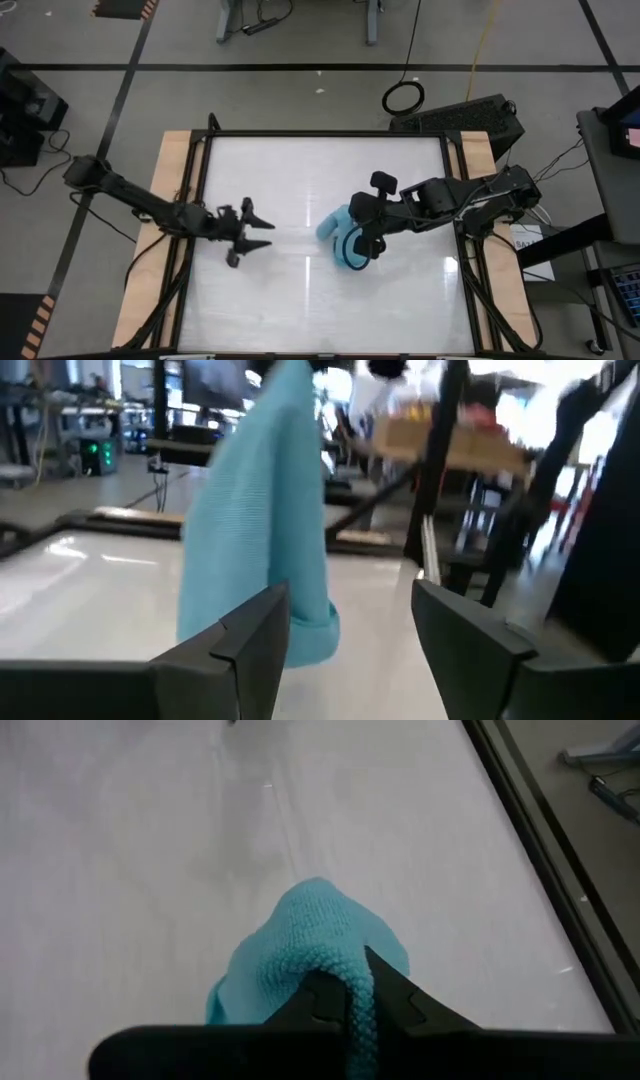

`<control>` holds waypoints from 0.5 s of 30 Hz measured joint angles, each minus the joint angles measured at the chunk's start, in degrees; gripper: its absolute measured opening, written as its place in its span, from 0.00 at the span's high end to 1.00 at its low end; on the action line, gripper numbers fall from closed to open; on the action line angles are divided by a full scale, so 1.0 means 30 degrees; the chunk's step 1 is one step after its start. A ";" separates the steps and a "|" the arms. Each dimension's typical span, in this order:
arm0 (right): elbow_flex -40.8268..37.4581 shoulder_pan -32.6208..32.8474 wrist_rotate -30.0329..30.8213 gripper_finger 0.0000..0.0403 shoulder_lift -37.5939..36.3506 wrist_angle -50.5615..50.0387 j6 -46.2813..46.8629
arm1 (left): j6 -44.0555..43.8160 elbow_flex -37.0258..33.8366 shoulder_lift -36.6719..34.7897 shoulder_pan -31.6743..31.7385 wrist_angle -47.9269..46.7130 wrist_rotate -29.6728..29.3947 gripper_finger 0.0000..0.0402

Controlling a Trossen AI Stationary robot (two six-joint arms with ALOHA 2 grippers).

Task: Roll towel
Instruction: Roll the blue microfiber towel

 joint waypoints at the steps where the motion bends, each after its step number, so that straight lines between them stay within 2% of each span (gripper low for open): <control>1: 0.0000 -0.0014 0.0000 1.00 0.0000 0.0000 0.0093 | 0.0852 0.0638 0.0890 -0.0060 -0.0199 0.0025 0.47; 7: 0.0000 -0.0019 0.0000 1.00 0.0000 0.0000 0.0406 | 0.5161 0.4524 0.6223 -0.0292 -0.2096 0.0037 0.47; 15: 0.0000 -0.0019 0.0000 1.00 0.0000 0.0000 0.0653 | 0.9160 0.9678 1.2358 -0.0391 -0.4604 -0.0254 0.47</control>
